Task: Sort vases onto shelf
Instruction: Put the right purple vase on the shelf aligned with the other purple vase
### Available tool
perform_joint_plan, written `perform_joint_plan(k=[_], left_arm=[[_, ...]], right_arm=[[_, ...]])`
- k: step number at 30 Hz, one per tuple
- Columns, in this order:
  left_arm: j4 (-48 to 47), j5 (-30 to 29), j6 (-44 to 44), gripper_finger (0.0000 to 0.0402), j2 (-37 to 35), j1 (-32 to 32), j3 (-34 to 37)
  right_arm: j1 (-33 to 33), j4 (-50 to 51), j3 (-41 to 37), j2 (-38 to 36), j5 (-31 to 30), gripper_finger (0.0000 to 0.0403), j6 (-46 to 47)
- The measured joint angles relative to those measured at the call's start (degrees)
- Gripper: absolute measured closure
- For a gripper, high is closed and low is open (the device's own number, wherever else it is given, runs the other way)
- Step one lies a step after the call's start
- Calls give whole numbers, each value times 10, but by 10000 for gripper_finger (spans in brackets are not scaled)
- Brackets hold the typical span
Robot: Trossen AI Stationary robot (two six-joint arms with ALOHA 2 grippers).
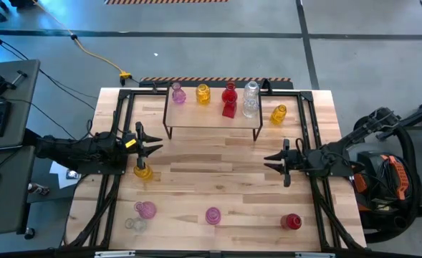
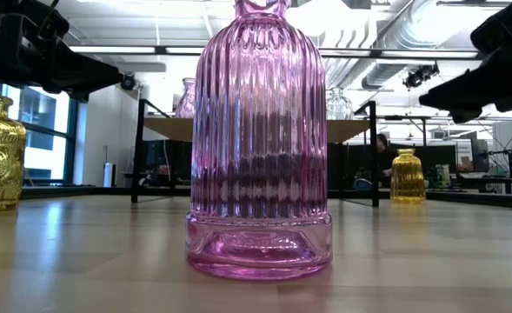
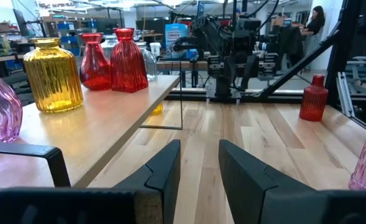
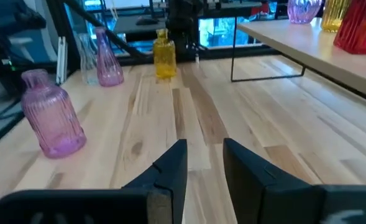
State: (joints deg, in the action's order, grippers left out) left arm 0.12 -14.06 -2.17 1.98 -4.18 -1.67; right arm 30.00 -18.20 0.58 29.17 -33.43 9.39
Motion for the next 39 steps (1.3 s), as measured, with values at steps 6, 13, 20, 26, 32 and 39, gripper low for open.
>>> perform_joint_plan(k=[6,13,20,26,32,39], left_arm=[[0,0,0,302,0,0,0],[0,0,0,302,0,0,0],[0,0,0,302,0,0,0],[21,0,-40,302,0,0,0],[92,-5,6,302,0,2,0],[0,-8,56,302,20,16,-81]], right_arm=[[0,6,0,0,0,315,7],[0,6,0,0,-12,315,9],[0,6,0,0,-5,315,9],[0,6,0,0,-5,315,10],[0,6,-1,0,-5,315,10],[0,6,-1,0,-4,315,10]])
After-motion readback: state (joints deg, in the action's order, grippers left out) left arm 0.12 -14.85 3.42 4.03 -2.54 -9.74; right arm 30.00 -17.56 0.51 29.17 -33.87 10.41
